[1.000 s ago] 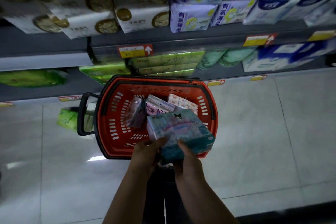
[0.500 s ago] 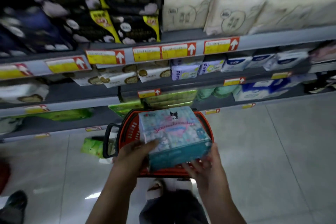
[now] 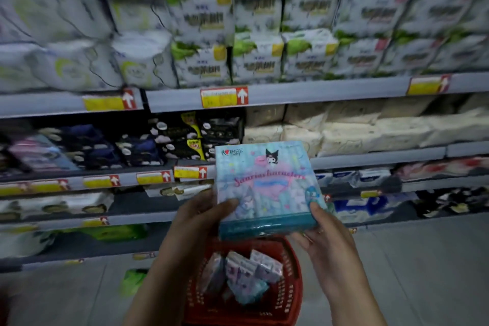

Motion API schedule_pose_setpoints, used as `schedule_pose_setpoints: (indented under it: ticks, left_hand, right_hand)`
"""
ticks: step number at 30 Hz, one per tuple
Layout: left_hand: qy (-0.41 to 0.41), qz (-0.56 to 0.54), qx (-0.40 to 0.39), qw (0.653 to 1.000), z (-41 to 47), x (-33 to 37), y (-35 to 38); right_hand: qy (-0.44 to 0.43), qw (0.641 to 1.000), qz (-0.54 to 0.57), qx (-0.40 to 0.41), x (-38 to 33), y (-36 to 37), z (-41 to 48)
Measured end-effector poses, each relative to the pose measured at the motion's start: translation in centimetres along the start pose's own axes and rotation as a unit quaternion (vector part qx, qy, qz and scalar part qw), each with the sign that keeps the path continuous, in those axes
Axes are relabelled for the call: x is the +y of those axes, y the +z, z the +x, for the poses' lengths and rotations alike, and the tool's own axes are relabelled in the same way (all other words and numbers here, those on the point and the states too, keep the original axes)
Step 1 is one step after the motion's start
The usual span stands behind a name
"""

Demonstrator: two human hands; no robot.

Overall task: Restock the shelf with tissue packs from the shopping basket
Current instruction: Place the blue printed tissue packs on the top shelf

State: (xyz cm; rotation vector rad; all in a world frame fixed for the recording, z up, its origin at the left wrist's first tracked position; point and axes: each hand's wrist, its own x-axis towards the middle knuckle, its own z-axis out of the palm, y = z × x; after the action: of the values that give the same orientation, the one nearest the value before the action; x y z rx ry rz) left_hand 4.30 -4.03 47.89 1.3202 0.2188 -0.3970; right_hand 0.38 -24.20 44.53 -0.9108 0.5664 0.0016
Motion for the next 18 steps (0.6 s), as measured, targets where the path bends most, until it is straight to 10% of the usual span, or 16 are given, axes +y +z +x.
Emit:
schedule_pose_setpoints:
  ticks: [18]
  left_hand:
    - [0.149, -0.040, -0.014, 0.988, -5.4, 13.8, 2.2]
  right_hand:
    - [-0.141, 0.985, 0.035, -0.096, -10.5, 8.2, -6.7]
